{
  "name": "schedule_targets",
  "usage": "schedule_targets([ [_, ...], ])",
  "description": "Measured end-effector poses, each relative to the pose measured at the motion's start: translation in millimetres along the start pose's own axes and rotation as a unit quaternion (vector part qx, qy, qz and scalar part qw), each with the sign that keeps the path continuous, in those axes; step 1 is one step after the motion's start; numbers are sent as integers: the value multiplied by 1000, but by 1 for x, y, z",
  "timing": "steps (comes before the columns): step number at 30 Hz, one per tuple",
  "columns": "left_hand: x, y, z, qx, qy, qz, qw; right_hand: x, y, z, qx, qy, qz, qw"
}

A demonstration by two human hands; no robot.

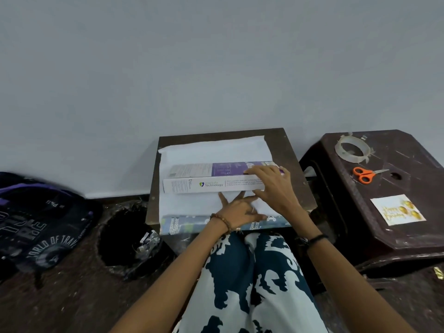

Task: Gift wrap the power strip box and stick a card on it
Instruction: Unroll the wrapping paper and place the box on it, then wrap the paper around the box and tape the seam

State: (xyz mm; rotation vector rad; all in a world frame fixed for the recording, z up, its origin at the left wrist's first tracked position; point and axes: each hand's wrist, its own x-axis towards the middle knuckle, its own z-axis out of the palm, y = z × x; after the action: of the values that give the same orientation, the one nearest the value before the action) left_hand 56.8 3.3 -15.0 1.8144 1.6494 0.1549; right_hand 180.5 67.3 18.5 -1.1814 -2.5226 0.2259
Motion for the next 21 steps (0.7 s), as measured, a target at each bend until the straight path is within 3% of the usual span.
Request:
schedule_targets([
  [11,37,7,-32,-5,-44,24,999,34,15,11,-16,63,12,998],
  [17,29,8,-27,-18,-2,19,1000,24,23,29,-12,42,23,999],
  [21,10,7,-23,-8,-70,-10,997,13,26,40,-5,63,28,998],
])
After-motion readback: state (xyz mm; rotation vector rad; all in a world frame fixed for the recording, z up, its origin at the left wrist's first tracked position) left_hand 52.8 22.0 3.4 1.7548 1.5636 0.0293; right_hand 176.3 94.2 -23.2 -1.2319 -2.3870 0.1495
